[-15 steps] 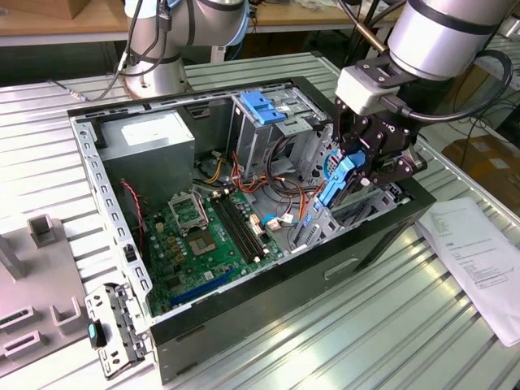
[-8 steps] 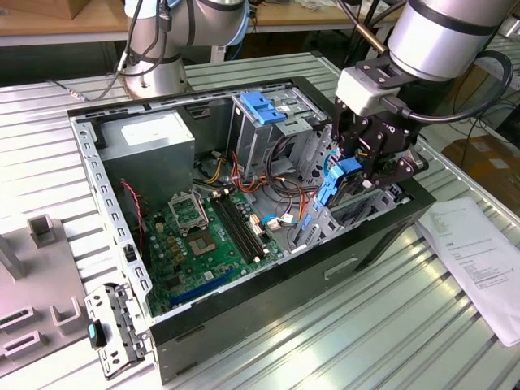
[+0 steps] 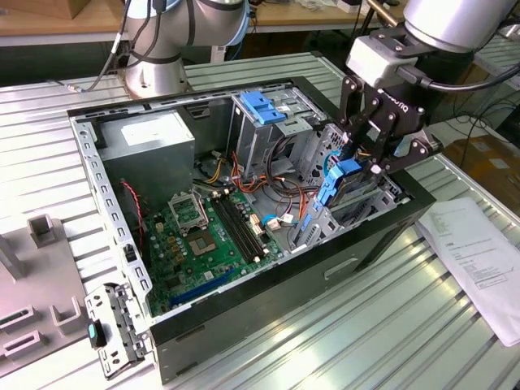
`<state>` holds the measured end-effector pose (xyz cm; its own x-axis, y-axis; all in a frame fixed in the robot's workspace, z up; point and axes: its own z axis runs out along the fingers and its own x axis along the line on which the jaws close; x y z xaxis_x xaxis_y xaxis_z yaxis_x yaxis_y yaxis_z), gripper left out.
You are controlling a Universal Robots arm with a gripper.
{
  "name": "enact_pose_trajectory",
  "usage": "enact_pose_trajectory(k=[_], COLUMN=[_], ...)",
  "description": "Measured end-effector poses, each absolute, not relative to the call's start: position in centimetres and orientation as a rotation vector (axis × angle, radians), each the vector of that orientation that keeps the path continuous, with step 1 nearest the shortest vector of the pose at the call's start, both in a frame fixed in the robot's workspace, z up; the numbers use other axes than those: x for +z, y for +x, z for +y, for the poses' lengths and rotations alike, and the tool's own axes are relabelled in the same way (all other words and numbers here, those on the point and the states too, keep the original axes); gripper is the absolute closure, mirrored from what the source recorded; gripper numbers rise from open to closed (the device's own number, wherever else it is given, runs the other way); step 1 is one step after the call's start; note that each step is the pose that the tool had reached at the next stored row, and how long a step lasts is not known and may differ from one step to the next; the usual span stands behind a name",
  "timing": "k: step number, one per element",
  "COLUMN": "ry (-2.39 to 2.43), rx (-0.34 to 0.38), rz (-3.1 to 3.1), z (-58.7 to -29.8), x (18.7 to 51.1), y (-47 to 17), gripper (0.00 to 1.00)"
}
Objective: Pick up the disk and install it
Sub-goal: 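Insert the disk into the insertion slot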
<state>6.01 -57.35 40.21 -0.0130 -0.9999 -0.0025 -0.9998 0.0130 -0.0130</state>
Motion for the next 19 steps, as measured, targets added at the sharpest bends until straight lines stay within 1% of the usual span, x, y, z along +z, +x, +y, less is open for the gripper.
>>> enact_pose_trajectory(k=[1, 2, 3, 12, 13, 14, 19], ry=[-2.201, -2.205, -2.206, -2.207, -2.207, -2.207, -2.207], rx=[-0.008, 0.001, 0.008, 0.010, 0.010, 0.010, 0.010], rz=[2.230, 2.234, 2.235, 2.236, 2.236, 2.236, 2.236], z=[-57.35, -57.35, -57.35, -57.35, -57.35, -57.35, -57.35], x=[40.33, 40.42, 40.41, 40.40, 40.39, 40.37, 40.36], y=[6.05, 6.35, 6.60, 6.75, 6.76, 6.75, 6.75], gripper=[0.57, 0.69, 0.76, 0.76, 0.78, 0.89, 0.89])
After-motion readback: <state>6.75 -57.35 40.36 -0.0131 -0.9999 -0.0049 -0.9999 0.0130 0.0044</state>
